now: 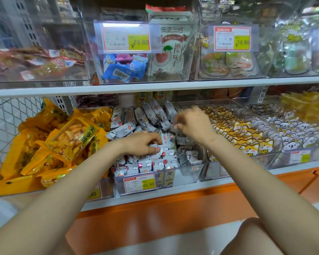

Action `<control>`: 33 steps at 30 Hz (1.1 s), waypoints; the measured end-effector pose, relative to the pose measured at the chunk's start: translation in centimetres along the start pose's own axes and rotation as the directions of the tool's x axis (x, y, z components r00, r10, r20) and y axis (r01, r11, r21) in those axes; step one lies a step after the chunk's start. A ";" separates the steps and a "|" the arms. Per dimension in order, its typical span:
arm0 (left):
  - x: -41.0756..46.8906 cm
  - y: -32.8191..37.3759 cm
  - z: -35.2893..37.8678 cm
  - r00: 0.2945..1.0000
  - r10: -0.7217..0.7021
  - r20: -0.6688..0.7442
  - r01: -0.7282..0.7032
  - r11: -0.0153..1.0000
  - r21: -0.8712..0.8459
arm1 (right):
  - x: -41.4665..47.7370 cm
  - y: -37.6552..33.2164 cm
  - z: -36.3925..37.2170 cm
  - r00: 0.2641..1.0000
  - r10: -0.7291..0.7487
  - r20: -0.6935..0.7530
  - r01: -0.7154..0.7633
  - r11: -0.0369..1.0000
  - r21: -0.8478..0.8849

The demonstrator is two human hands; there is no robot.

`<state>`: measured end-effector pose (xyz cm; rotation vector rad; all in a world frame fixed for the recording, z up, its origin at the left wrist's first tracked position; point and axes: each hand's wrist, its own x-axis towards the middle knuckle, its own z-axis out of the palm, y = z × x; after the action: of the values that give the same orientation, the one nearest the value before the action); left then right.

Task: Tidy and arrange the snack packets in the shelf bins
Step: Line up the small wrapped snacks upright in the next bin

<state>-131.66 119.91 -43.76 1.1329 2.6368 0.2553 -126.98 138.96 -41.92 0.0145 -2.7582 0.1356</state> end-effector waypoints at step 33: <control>-0.8 0.6 0.0 1.000 -0.025 -0.013 0.025 1.000 0.008 | -1.1 2.4 -2.8 0.952 0.272 0.137 -0.258 0.479 0.839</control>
<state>-130.75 119.75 -43.45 1.1041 2.6641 0.2477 -124.94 141.61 -39.95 -0.1575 -2.3404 1.5658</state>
